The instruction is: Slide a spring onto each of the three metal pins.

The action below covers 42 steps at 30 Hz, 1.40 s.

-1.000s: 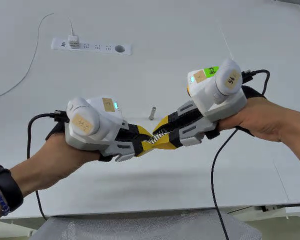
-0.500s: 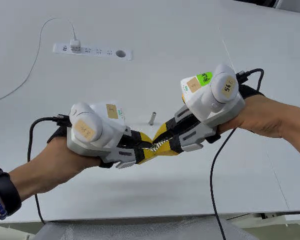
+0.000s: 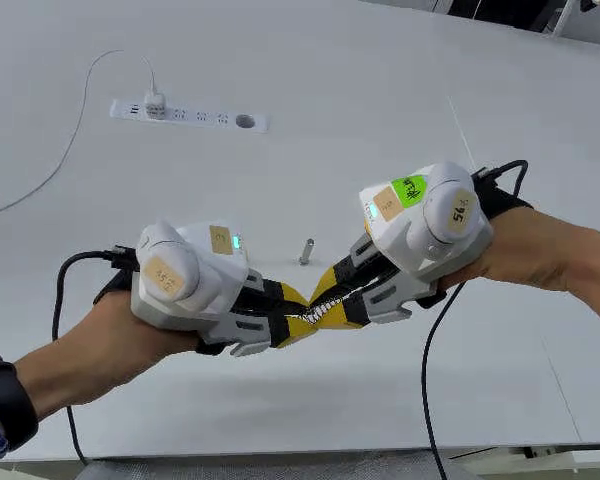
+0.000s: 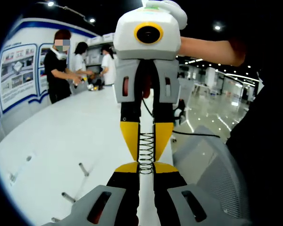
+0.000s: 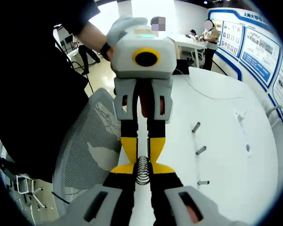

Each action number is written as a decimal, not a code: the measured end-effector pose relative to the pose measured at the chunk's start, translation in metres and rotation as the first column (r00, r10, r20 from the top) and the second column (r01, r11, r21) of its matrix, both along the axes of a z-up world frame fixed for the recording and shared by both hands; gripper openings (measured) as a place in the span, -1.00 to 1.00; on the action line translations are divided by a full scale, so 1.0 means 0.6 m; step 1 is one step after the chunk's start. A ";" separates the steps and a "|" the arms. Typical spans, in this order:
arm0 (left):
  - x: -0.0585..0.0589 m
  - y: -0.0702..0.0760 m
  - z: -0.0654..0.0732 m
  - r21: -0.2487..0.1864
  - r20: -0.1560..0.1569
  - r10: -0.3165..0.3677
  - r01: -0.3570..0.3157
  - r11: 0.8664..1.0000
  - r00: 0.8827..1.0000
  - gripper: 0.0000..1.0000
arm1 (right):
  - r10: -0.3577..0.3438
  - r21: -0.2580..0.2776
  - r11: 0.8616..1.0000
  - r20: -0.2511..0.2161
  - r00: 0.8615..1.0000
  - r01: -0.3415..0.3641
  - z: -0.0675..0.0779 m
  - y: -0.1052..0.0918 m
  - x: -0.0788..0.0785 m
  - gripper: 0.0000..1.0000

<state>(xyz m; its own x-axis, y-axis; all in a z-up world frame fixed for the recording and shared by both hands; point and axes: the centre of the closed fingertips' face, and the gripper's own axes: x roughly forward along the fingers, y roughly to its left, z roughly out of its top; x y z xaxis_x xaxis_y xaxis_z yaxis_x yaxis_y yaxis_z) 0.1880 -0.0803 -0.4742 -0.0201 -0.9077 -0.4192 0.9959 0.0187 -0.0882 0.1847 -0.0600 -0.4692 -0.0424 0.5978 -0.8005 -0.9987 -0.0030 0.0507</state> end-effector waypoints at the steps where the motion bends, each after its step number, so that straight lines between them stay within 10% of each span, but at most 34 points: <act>1: 0.000 0.000 0.000 -0.002 -0.003 0.001 -0.001 1.000 1.000 -0.81 | 0.000 0.001 1.000 0.001 1.000 0.000 0.000 0.000 0.001 -0.75; 22: 0.004 0.008 -0.022 -0.013 -0.061 0.059 -0.060 0.998 0.996 -0.62 | -0.049 0.006 0.999 -0.018 0.999 0.049 -0.010 -0.006 0.006 -0.75; 42: 0.027 0.082 -0.079 0.054 -0.091 0.213 -0.209 0.976 0.973 -0.46 | -0.182 -0.038 0.983 -0.042 0.982 0.181 -0.063 -0.057 0.027 -0.75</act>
